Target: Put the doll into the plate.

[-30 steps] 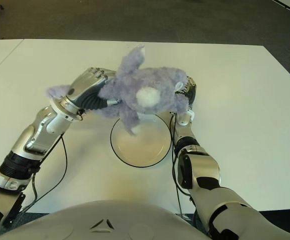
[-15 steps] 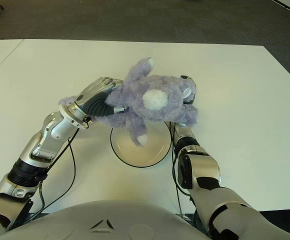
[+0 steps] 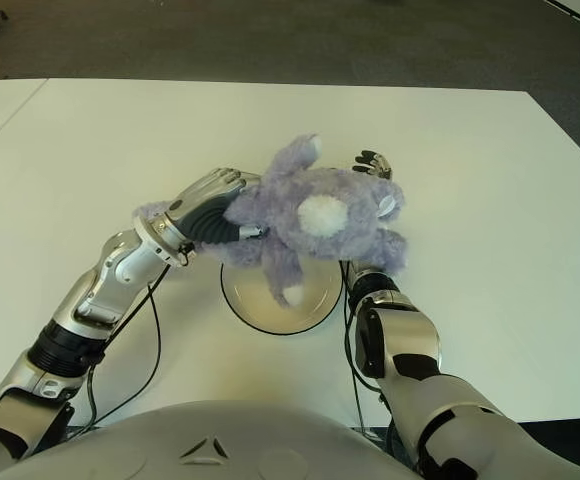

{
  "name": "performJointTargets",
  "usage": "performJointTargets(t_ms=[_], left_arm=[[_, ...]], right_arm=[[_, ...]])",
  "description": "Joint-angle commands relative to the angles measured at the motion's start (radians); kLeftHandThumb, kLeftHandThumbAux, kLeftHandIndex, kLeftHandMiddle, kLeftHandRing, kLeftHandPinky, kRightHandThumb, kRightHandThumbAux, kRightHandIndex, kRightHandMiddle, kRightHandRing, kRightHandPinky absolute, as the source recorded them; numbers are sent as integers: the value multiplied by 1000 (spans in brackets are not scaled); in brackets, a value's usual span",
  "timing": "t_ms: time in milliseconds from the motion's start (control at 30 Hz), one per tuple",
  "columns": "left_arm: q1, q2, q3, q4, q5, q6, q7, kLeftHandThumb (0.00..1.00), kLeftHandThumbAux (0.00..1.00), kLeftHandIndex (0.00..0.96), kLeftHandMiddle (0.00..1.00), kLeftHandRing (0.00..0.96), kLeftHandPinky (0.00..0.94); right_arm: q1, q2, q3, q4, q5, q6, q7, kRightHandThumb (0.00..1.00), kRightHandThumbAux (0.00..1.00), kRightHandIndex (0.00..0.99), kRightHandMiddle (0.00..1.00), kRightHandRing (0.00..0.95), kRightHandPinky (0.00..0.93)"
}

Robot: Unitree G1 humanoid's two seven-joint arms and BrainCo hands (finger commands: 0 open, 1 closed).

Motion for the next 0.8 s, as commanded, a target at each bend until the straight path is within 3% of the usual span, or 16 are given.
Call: performJointTargets(t_ms=[33,367,600,800], left_arm=[[79,-8,-38,35,13,-26,-5,742,694,439,948,892,853],[152,-6,-55,119,-47,27,-66,737,697,437,958,899,868],[99,-25,-49,330,-75,7,-71,736,697,438,939,888,871],[86,-36,-38,408,-99,-19,-61,734,697,438,906,870,856]], right_arm=[[232,73,19,134,-16,69,-1,0,874,289,340,366,331],[233,74,27,134,-25,66,-16,0,877,295,336,362,326],[230,76,27,135,-20,73,-10,0,877,294,332,351,315],[231,78,27,135,-18,70,-11,0,889,294,332,343,299]])
